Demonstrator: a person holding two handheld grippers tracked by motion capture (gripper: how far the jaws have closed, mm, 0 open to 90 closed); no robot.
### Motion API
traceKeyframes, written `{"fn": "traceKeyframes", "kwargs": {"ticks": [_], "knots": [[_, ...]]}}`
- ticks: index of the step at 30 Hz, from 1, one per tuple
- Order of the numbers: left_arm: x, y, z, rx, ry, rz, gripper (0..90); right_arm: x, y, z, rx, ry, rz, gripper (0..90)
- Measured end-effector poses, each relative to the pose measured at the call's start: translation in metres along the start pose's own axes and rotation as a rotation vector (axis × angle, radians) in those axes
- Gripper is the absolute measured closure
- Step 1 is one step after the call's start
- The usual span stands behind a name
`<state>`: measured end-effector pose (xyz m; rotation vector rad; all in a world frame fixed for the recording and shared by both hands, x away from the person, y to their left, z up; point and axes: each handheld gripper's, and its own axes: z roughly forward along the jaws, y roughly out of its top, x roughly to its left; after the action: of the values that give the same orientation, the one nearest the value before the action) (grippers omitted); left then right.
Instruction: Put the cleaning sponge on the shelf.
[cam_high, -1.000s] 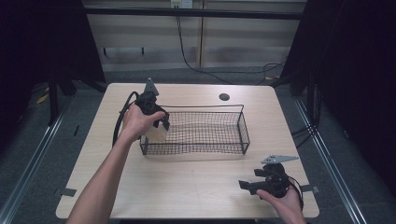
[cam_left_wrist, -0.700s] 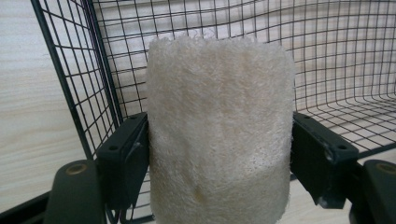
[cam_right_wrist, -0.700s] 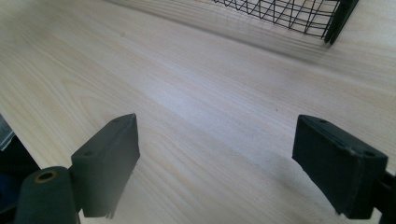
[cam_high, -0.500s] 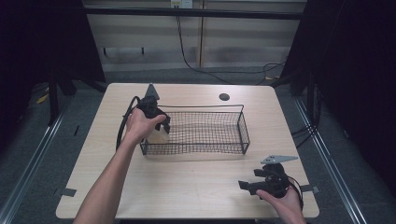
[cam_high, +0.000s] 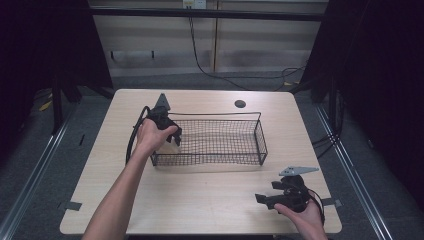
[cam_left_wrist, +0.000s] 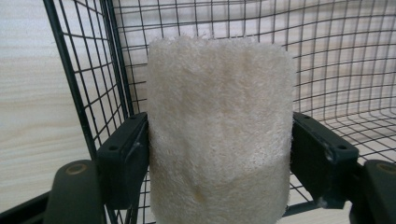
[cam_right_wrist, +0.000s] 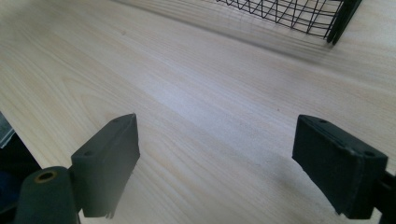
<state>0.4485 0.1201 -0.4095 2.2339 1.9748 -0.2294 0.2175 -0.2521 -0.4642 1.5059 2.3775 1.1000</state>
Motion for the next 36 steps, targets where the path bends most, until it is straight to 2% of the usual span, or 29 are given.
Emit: {"fn": "traceKeyframes", "kwargs": {"ticks": [1,3,5,8,10,13,15,20,31,36], "knots": [[0.0,0.0,0.001,0.011,-0.007,0.011,26.6,0.0,0.0,0.0,-0.001,0.001,-0.002,14.1],[-0.002,-0.001,0.007,0.015,-0.008,0.004,26.6,0.001,0.0,0.0,-0.002,0.001,-0.003,14.1],[-0.002,-0.001,0.011,0.031,-0.008,0.015,26.6,0.001,0.0,0.0,-0.002,-0.001,-0.003,14.1],[-0.001,-0.001,0.016,0.028,0.005,-0.01,26.6,0.001,0.0,0.0,0.0,-0.001,-0.002,14.1],[0.0,0.0,0.018,0.032,0.01,-0.006,26.6,0.001,0.0,0.0,0.0,0.0,-0.003,14.1],[0.0,0.0,0.019,0.04,0.008,0.001,26.6,0.001,0.0,0.0,-0.001,0.001,-0.003,14.1],[0.0,-0.001,0.02,0.028,0.013,-0.005,26.5,0.001,0.0,0.0,0.001,0.002,-0.005,14.1],[-0.001,0.0,0.021,0.039,0.02,0.027,26.4,0.001,0.0,0.0,0.001,-0.001,-0.005,14.1],[-0.004,0.0,0.025,0.022,0.025,0.022,25.9,0.001,0.0,-0.001,0.002,0.003,-0.005,14.1],[-0.005,0.001,0.027,0.036,0.034,0.048,25.5,0.001,0.0,0.0,0.005,0.003,-0.005,14.1]]}}
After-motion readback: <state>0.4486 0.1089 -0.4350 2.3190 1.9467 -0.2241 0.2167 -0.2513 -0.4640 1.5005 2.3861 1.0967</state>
